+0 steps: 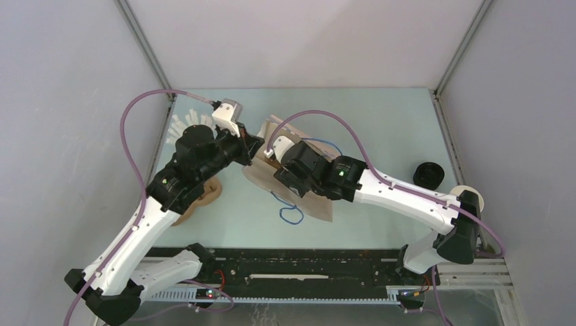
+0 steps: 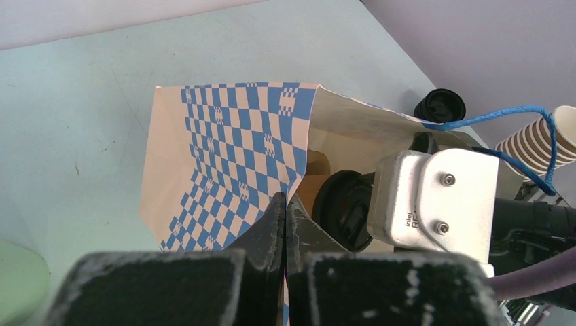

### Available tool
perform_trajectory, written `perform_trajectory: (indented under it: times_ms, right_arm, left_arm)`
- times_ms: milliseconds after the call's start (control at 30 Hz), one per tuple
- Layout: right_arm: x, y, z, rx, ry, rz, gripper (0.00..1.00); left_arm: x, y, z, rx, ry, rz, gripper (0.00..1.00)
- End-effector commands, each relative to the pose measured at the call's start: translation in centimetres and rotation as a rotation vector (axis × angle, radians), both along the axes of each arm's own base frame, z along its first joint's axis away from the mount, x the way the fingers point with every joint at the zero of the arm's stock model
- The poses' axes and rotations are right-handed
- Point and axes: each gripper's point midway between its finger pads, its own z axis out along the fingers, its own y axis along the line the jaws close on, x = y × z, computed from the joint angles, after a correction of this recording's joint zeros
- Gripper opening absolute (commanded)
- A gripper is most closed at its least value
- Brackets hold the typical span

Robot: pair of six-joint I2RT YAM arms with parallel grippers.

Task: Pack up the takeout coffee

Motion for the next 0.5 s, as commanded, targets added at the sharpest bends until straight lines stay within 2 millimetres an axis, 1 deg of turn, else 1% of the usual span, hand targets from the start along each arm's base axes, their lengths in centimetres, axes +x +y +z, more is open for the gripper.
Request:
perform_trajectory:
  times_ms: [0,167,333,467]
  right_arm:
    - [0.8,2.5,3.6,0.161,-0.094,0.091,0.15]
    - [2.7,5.0,3.7,0.200,-0.163,0.106,0.14]
    - [4.6,6.1,3.1,0.226,-0.206,0.100,0.13]
    - [5.6,6.3,1.7,0.221,-0.198,0.111,0.13]
  left_arm:
    - [-0.9,-0.2,1.1,-0.009,-0.046,-0.042,0.00]
    - [-1.1,-0.2,0.9,-0.013,-0.040,-0.048,0.00]
    - [-1.4,0.1,1.0,-0.005,-0.050,-0.051,0.00]
    - [-1.4,0.0,1.0,0.004,-0.047,-0.055,0.00]
